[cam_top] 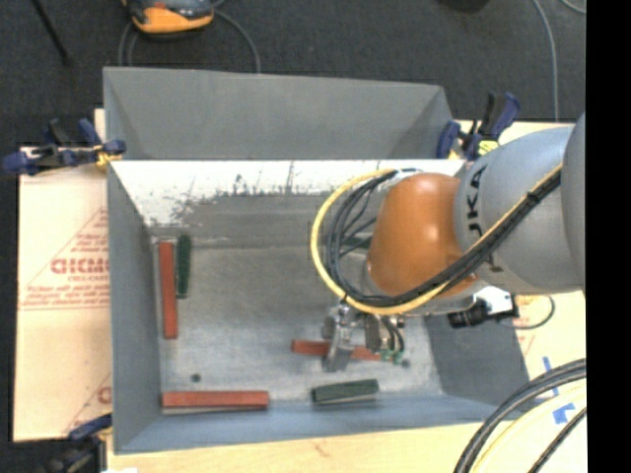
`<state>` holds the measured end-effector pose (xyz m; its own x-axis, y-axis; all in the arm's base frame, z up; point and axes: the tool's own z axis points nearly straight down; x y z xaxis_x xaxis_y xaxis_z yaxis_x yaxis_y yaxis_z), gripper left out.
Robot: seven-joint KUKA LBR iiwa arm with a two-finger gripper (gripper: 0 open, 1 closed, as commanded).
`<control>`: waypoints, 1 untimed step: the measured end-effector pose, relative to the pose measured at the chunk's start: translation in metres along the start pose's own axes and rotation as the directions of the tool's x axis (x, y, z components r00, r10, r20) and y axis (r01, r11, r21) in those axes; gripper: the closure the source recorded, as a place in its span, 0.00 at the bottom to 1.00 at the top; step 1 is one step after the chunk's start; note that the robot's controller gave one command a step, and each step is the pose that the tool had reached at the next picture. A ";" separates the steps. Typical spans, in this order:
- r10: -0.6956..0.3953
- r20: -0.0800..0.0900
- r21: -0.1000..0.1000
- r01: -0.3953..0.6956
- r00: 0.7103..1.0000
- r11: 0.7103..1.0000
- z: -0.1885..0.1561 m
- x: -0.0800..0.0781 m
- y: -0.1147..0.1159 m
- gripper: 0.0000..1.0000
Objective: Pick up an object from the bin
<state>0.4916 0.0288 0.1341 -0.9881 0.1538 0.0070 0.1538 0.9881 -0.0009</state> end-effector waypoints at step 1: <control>-0.001 0.011 -0.002 0.001 1.000 1.000 -0.019 -0.002 0.000 1.00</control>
Offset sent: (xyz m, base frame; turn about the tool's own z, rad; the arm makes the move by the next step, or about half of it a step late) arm 0.0001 0.0000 0.0303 0.0000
